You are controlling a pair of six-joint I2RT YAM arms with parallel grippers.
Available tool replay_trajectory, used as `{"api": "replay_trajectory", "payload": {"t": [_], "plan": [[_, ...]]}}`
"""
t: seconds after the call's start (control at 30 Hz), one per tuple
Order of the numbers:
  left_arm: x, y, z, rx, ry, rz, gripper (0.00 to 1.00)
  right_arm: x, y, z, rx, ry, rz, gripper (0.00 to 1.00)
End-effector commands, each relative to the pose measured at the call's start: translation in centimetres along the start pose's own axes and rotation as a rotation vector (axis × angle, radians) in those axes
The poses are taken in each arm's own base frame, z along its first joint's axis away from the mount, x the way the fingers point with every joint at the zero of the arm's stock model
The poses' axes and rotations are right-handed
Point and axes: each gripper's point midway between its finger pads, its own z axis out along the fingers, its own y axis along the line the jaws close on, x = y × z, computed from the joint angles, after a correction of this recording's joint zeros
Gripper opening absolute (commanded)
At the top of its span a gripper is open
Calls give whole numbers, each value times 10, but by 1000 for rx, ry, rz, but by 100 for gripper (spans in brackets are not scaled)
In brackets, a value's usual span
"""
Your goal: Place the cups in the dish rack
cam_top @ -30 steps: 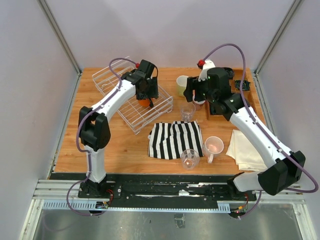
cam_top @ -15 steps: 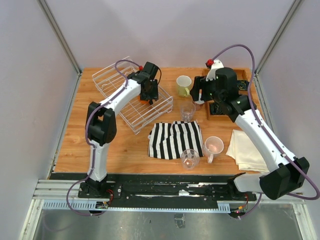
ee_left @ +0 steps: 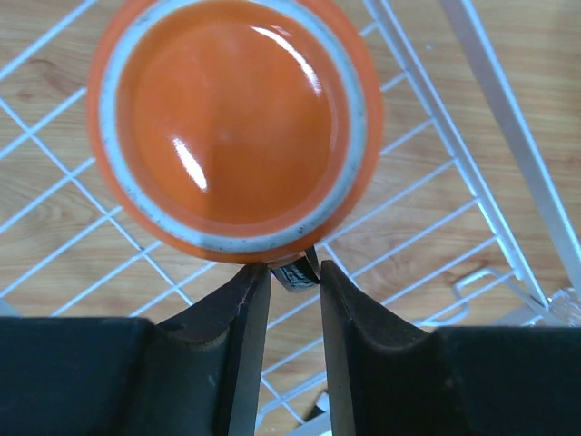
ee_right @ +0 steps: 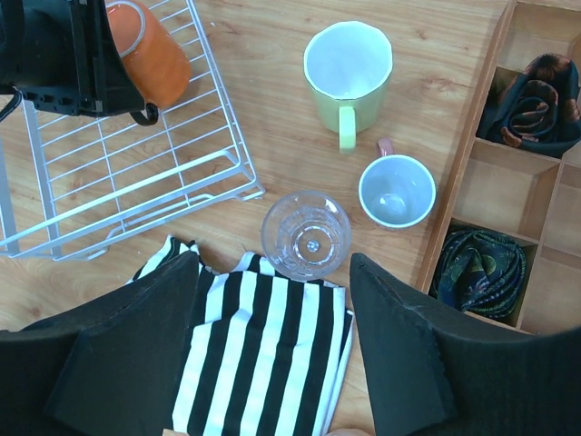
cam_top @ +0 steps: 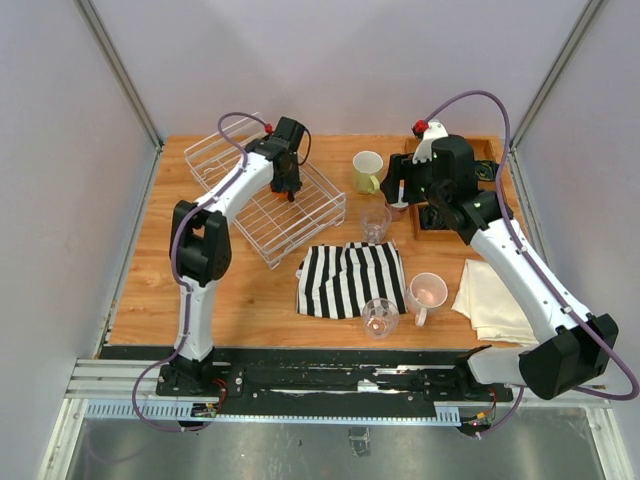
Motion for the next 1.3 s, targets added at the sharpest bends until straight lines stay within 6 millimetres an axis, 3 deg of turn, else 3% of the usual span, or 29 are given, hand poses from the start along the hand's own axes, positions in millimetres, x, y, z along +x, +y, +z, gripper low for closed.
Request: {"api": "replay_trajectory", "payload": {"t": [0.0,0.17,0.47,0.83,1.0,1.27], "plan": [[-25,23,6,-58,-65,-20,33,1,-2,-1,-9,-1,16,68],[-46,41,11,-86,-104,-30,31,3,-2,0,-9,8,11,69],[-68,48,30,-101,-138,-34,16,8,-2,3,-11,34,6,69],[-96,66,47,-89,-169,-98,15,7,-7,6,15,52,-11,70],[-110,66,55,-56,-192,-63,19,2,-10,9,33,49,-22,70],[-119,59,69,1,-215,-51,41,-3,-11,18,36,65,-28,70]]}}
